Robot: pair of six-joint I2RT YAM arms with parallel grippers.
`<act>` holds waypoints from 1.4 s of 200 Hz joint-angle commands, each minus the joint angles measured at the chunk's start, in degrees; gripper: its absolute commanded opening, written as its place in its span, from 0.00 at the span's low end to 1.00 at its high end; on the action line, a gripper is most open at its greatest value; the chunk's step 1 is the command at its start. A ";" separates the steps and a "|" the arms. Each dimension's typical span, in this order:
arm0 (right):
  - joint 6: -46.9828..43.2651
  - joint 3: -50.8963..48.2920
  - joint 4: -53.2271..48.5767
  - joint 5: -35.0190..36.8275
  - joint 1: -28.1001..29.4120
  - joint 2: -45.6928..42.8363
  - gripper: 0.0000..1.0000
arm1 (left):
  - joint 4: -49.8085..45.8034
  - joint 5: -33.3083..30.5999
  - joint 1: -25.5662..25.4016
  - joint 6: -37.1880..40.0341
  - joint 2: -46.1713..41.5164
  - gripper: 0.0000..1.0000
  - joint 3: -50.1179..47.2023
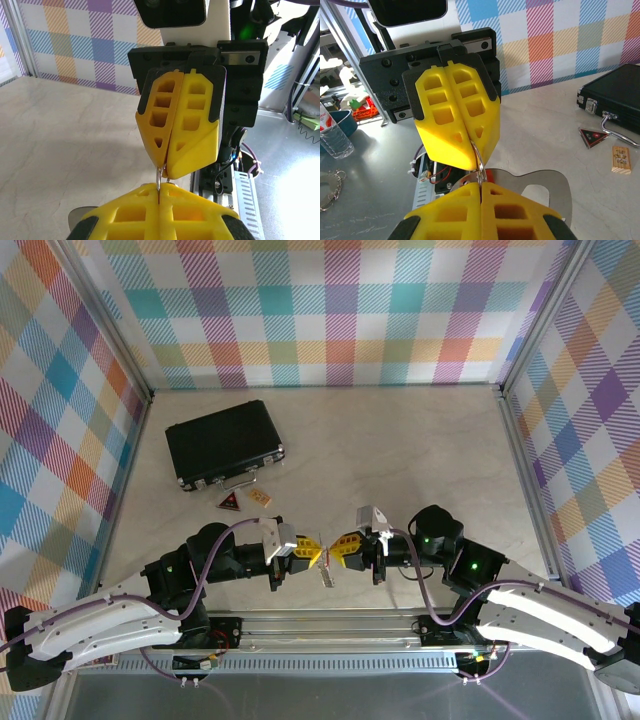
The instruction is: Put the keys on the keyring
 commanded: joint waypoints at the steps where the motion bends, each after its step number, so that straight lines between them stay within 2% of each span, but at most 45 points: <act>1: -0.61 -0.89 2.19 0.33 0.16 -1.59 0.00 | 2.83 -0.06 -0.27 -0.40 -0.63 0.00 0.49; 140: -0.87 -2.00 1.37 1.66 0.22 -3.52 0.00 | 3.12 0.03 -0.26 -0.61 -0.66 0.00 0.35; 280: -1.11 -3.68 4.62 -0.38 0.15 -3.78 0.00 | 3.09 0.10 -0.26 -0.68 0.70 0.00 0.73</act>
